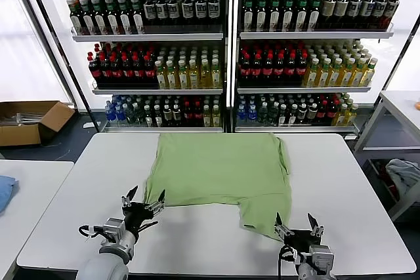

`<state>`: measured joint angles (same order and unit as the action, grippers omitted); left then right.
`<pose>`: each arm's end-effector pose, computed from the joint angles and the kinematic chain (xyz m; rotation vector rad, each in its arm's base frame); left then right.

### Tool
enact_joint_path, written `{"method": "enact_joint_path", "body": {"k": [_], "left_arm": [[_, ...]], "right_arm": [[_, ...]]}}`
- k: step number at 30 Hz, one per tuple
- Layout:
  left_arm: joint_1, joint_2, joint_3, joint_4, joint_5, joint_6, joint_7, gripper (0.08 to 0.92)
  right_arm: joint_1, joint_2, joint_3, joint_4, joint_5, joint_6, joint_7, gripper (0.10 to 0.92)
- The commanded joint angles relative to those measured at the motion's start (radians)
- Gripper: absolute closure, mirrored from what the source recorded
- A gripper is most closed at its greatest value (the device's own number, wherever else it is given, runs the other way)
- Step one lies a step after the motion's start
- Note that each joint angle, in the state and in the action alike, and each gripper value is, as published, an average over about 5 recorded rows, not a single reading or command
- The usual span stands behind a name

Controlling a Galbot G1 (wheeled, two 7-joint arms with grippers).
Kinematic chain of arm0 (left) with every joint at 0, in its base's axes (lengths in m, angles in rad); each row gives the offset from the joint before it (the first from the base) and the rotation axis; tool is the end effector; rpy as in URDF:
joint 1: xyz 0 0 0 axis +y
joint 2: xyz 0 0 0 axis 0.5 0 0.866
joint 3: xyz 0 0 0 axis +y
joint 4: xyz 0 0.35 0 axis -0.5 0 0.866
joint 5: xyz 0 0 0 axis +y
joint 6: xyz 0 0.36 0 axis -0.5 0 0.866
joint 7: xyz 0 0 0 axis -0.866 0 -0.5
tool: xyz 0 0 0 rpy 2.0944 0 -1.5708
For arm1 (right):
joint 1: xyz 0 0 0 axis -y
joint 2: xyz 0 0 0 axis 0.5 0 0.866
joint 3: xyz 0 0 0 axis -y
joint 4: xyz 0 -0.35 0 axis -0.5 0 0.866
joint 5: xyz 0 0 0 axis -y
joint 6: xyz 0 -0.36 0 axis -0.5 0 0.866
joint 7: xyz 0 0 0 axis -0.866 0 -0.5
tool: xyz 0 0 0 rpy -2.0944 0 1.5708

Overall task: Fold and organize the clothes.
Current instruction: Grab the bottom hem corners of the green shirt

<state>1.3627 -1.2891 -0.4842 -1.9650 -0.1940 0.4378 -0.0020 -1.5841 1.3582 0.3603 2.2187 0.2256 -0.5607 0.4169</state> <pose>0.2515 0.0463 -0.2999 -0.1728 -2.7561 -0.1216 0.1720 0.0176 -0.2648 -0.1550 -2.6436 0.0561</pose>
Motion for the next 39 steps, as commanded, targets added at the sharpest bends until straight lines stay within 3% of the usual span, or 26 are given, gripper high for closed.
{"method": "enact_joint_path", "body": {"k": [1, 22, 29, 39], "left_arm": [[-0.035, 0.039, -0.004, 0.085, -0.026, 0.044, 0.005, 0.177], [-0.051, 0.047, 0.014, 0.133, -0.063, 0.039, 0.007, 0.177], [-0.026, 0.043, 0.016, 0.124, -0.076, 0.042, 0.011, 0.219], [-0.011, 0.021, 0.030, 0.097, -0.089, 0.055, 0.006, 0.502]], "right_arm": [[0.012, 0.023, -0.035, -0.040, -0.012, -0.017, 0.024, 0.203], [0.010, 0.062, -0.044, -0.097, -0.039, -0.016, 0.039, 0.226], [-0.004, 0.063, -0.045, -0.094, -0.039, -0.015, 0.036, 0.402], [-0.023, 0.091, -0.026, -0.093, -0.023, -0.009, 0.027, 0.688]]}}
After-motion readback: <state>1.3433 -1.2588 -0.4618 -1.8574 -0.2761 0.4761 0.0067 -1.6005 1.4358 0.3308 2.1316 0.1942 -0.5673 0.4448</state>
